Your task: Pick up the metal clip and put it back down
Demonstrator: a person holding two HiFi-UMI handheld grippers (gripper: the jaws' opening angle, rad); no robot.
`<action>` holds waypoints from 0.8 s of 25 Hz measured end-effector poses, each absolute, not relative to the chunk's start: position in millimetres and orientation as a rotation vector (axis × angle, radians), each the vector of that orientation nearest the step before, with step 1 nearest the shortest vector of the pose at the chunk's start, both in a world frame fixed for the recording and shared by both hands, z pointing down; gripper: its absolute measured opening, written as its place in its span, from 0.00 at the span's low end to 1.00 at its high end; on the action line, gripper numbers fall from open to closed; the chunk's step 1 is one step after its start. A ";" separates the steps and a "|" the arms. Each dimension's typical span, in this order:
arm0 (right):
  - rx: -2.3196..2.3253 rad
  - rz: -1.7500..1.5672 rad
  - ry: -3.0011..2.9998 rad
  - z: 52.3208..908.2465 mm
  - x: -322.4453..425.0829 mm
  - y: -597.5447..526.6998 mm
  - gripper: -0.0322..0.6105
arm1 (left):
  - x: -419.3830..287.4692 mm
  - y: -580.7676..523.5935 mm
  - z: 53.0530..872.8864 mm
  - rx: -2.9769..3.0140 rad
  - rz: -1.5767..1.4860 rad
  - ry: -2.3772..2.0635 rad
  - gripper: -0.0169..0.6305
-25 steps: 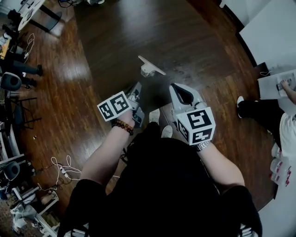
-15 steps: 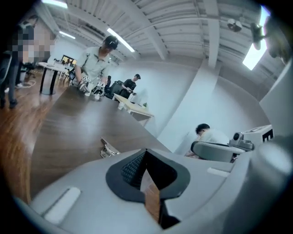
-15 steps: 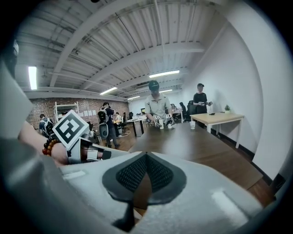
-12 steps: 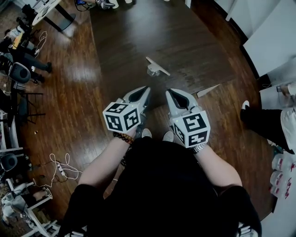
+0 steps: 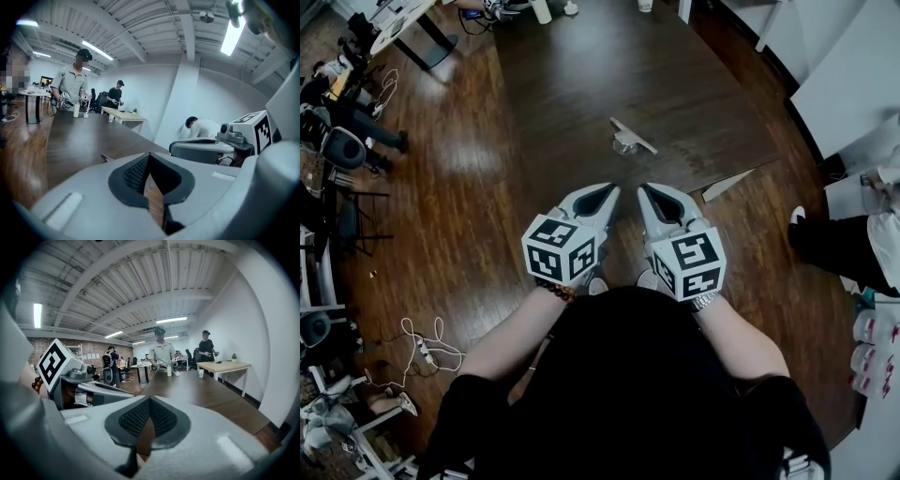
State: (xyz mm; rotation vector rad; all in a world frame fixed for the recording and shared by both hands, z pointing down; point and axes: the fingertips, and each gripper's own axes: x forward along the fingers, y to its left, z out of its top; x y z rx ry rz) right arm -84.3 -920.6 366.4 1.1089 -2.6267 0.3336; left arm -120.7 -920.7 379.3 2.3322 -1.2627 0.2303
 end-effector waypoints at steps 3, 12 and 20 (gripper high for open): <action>1.133 0.323 -2.615 363.7 -91.8 -912.1 0.04 | -125.0 -912.6 375.8 2.358 0.227 -1.241 0.05; 1.208 0.297 -2.574 357.5 -105.1 -895.1 0.04 | -134.0 -896.2 369.7 2.415 0.216 -1.177 0.05; 1.249 0.288 -2.558 353.5 -107.6 -890.0 0.04 | -138.6 -889.6 369.4 2.433 0.218 -1.154 0.05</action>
